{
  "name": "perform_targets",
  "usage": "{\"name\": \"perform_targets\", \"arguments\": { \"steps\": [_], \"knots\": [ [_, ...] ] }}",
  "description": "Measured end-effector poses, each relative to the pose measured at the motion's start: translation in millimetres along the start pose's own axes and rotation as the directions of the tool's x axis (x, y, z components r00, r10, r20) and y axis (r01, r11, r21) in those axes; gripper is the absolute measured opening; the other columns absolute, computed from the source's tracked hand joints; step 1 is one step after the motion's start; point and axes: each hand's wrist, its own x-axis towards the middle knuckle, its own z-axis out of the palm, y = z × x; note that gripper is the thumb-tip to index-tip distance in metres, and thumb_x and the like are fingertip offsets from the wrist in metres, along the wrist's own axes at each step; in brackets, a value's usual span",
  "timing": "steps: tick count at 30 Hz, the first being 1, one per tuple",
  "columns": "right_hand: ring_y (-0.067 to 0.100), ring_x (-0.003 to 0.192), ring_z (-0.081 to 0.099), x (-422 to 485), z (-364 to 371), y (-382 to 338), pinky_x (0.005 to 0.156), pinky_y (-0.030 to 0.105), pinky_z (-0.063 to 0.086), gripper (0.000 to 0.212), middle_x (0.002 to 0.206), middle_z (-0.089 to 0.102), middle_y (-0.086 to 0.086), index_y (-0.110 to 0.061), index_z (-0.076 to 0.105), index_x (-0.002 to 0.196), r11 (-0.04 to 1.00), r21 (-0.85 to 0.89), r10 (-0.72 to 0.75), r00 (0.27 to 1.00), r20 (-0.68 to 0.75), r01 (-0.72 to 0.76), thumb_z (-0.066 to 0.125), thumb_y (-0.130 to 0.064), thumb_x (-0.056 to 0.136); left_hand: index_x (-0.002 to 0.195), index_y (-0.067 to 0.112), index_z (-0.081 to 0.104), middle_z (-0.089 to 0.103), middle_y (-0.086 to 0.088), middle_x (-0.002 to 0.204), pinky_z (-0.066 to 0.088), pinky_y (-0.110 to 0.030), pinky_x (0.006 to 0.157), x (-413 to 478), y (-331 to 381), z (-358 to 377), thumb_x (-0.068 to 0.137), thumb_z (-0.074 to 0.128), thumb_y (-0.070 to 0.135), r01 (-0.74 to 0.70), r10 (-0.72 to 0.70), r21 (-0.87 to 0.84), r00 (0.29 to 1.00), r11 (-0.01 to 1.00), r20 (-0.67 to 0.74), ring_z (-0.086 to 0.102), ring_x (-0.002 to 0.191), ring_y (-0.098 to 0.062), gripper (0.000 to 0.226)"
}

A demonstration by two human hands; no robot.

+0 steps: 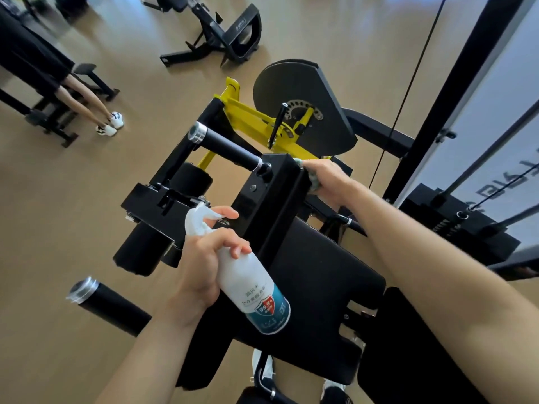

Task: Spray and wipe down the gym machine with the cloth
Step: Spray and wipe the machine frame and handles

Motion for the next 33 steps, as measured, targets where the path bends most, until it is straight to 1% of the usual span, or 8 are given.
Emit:
{"name": "perform_targets", "arguments": {
  "steps": [4, 9, 13, 17, 20, 23, 28, 33],
  "knots": [
    [0.018, 0.075, 0.070, 25.4, 8.6, -34.3, 0.079, 0.034, 0.054, 0.025, 0.079, 0.072, 0.004, -0.012, 0.070, 0.094, 0.970, -0.222, 0.116, 0.991, 0.074, -0.097, 0.055, -0.029, 0.105, 0.123, -0.007, 0.049, 0.052, -0.011, 0.064, 0.059, -0.035, 0.069, 17.0, 0.7, 3.6, 0.062, 0.056, 0.000, -0.025, 0.025, -0.030, 1.000, 0.999, 0.010, 0.056, 0.057, -0.029, 0.062],
    [0.019, 0.076, 0.074, 43.6, 20.3, -45.2, 0.077, 0.032, 0.055, 0.047, 0.085, 0.075, 0.006, -0.014, 0.071, 0.104, 0.939, -0.242, 0.291, 0.938, 0.190, -0.243, 0.046, -0.053, 0.106, 0.123, -0.007, 0.048, 0.049, -0.013, 0.074, 0.058, -0.040, 0.070, 28.1, 0.3, 4.3, 0.060, 0.057, 0.000, -0.015, 0.015, -0.042, 1.000, 0.999, -0.007, 0.057, 0.059, -0.032, 0.064],
    [0.016, 0.084, 0.072, 35.1, 0.9, -27.8, 0.084, 0.034, 0.053, 0.040, 0.092, 0.073, 0.003, -0.015, 0.067, 0.115, 0.972, -0.151, 0.215, 0.943, 0.254, -0.181, 0.044, -0.046, 0.109, 0.107, 0.001, 0.056, 0.045, -0.010, 0.053, 0.053, -0.044, 0.079, 28.3, 0.6, 7.3, 0.060, 0.056, 0.002, 0.013, -0.013, -0.010, 1.000, 1.000, 0.005, 0.058, 0.060, -0.030, 0.047],
    [0.024, 0.101, 0.061, 24.4, -32.8, -2.4, 0.102, 0.041, 0.043, 0.051, 0.116, 0.061, 0.014, -0.005, 0.053, 0.133, 0.989, 0.009, 0.132, 0.920, 0.370, -0.146, 0.037, -0.048, 0.110, 0.106, 0.004, 0.057, 0.042, -0.011, 0.051, 0.055, -0.042, 0.077, 30.2, -0.1, 10.9, 0.055, 0.062, 0.005, 0.028, -0.027, -0.017, 0.999, 0.999, 0.033, 0.057, 0.060, -0.030, 0.052],
    [0.031, 0.110, 0.054, 18.3, -43.4, 1.0, 0.107, 0.043, 0.037, 0.066, 0.125, 0.058, 0.018, -0.003, 0.056, 0.141, 0.992, -0.026, 0.120, 0.895, 0.430, -0.120, 0.029, -0.053, 0.109, 0.104, 0.005, 0.059, 0.041, -0.011, 0.051, 0.054, -0.043, 0.081, 32.6, -1.1, 11.1, 0.058, 0.059, 0.003, 0.038, -0.037, -0.027, 0.999, 0.999, 0.023, 0.057, 0.060, -0.030, 0.046],
    [0.028, 0.115, 0.059, 19.3, -36.1, -11.1, 0.109, 0.042, 0.040, 0.073, 0.128, 0.064, 0.017, -0.005, 0.058, 0.144, 0.991, -0.079, 0.135, 0.885, 0.446, -0.111, 0.020, -0.056, 0.110, 0.099, 0.008, 0.061, 0.042, -0.009, 0.050, 0.054, -0.044, 0.085, 33.2, -2.0, 11.7, 0.061, 0.055, 0.002, 0.035, -0.034, -0.015, 0.999, 0.999, 0.020, 0.058, 0.061, -0.029, 0.039],
    [0.018, 0.101, 0.069, 32.6, -13.1, -35.4, 0.096, 0.034, 0.050, 0.067, 0.110, 0.074, 0.005, -0.012, 0.065, 0.129, 0.971, -0.191, 0.215, 0.881, 0.421, -0.146, 0.019, -0.057, 0.110, 0.107, 0.004, 0.057, 0.041, -0.011, 0.050, 0.054, -0.041, 0.081, 34.2, -3.2, 15.1, 0.062, 0.055, 0.001, 0.007, -0.007, -0.004, 1.000, 1.000, 0.022, 0.058, 0.060, -0.029, 0.046],
    [0.019, 0.116, 0.068, 32.3, -2.8, -34.4, 0.101, 0.034, 0.049, 0.060, 0.127, 0.071, 0.005, -0.016, 0.058, 0.138, 0.968, -0.211, 0.211, 0.902, 0.376, -0.138, 0.028, -0.059, 0.109, 0.104, 0.003, 0.058, 0.044, -0.011, 0.050, 0.056, -0.041, 0.081, 32.6, -1.8, 20.3, 0.053, 0.063, 0.006, -0.019, 0.019, 0.029, 0.999, 0.999, 0.027, 0.057, 0.061, -0.031, 0.051]
  ]
}}
